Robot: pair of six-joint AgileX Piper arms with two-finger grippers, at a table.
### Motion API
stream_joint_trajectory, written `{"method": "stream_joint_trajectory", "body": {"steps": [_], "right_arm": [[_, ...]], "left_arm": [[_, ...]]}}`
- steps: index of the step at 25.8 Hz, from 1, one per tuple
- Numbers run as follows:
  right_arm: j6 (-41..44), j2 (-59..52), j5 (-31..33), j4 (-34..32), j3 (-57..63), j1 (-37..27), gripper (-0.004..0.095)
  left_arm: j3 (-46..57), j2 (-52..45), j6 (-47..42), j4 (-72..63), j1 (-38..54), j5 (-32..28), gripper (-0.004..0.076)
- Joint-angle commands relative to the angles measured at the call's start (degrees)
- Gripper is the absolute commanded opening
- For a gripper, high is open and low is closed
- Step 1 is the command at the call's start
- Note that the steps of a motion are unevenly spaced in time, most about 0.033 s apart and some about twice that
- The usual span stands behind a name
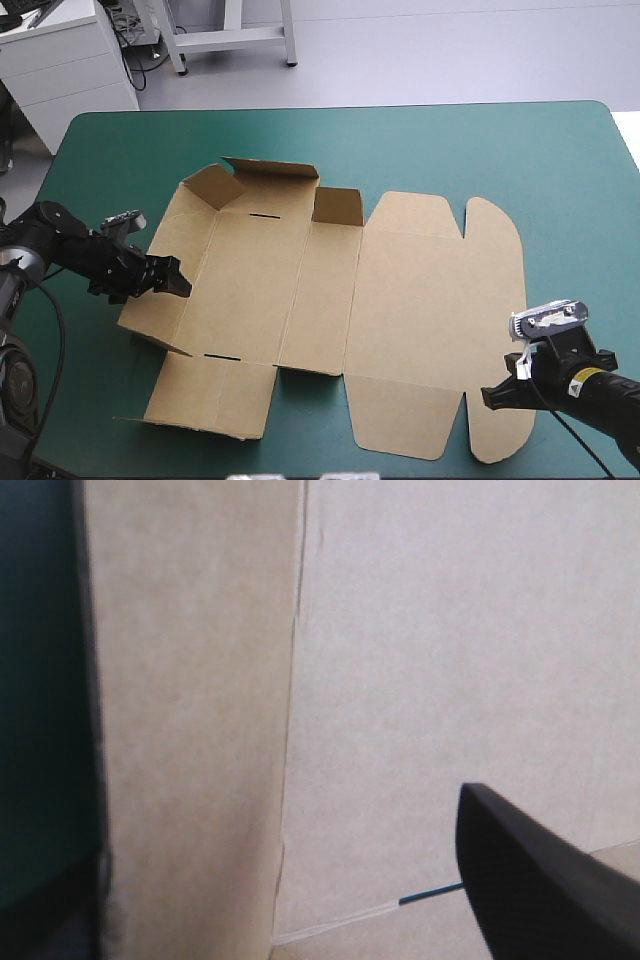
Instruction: Fold the box
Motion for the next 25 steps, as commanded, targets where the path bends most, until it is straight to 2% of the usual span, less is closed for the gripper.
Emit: {"method": "stream_joint_trajectory", "body": {"steps": [1, 3, 5, 7, 9, 19, 25], "right_arm": [[-0.55, 0.11, -2.23, 0.45, -1.48, -0.38, -0.0023], [-0.55, 0.11, -1.92, 0.45, -1.48, -0.38, -0.0023], [-0.55, 0.11, -1.95, 0.45, -1.48, -0.38, -0.0023], [-0.55, 0.11, -1.86, 0.45, -1.48, -0.38, -0.0023], [-0.55, 0.11, -1.83, 0.45, -1.48, -0.38, -0.0023], [-0.55, 0.11, -0.86, 0.45, -1.48, -0.38, -0.0023], [-0.41, 0.11, 0.83, 0.45, -1.48, -0.38, -0.0023]], "left_arm": [[-0.95, -2.63, -2.64, 0.04, -0.32, 5.65, 0.0485], [-0.95, -2.63, -3.79, 1.31, -0.32, 5.65, 0.0423], [-0.95, -2.63, -4.31, 1.75, -0.32, 5.65, 0.0312], [-0.95, -2.63, -4.31, 2.03, -0.32, 5.65, 0.0172], [-0.95, -2.63, -4.31, 2.42, -0.32, 5.65, -0.0009], [-2.13, -2.68, -4.54, 2.98, -1.59, 5.65, -0.0032], [-15.50, -1.73, -9.57, 25.38, -16.68, 5.55, -0.0032]]}}
